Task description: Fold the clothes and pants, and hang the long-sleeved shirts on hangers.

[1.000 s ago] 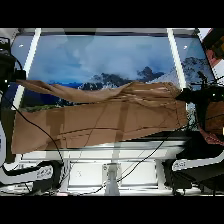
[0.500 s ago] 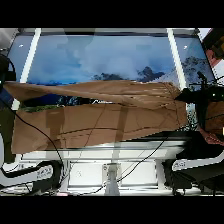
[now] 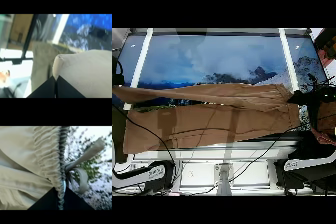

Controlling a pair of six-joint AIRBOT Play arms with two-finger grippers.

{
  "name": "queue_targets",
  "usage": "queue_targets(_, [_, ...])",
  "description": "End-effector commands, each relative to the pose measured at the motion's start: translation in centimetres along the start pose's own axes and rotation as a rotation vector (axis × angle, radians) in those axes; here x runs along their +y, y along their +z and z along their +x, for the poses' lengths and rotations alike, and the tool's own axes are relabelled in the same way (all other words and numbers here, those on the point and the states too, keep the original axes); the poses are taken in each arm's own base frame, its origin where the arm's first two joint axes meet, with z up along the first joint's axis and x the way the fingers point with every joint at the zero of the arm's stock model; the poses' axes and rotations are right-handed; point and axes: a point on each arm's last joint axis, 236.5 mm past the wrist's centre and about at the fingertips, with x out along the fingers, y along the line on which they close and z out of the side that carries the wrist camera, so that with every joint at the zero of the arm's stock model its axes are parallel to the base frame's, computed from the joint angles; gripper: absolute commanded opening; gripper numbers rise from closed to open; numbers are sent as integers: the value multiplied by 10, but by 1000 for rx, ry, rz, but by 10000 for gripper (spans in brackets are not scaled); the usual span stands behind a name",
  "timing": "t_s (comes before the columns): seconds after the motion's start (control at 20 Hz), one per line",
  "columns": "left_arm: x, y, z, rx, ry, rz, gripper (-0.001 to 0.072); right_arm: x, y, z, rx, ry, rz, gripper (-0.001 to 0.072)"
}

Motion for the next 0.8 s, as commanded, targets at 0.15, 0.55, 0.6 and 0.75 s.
queue_targets(0.15, [-24,-82,26,432,-16,233,23,-23,-28,-3,120,-96,-24,29])
queue_targets(0.55, [-39,-120,46,673,-54,404,509,-32,-29,-4,127,-134,-33,30])
queue_targets(0.6, [-37,-122,48,679,-57,396,718,-32,-28,-4,122,-136,-34,29])
queue_targets(0.75, [-30,-127,51,696,-66,369,700,-33,-28,-4,121,-137,-34,29])
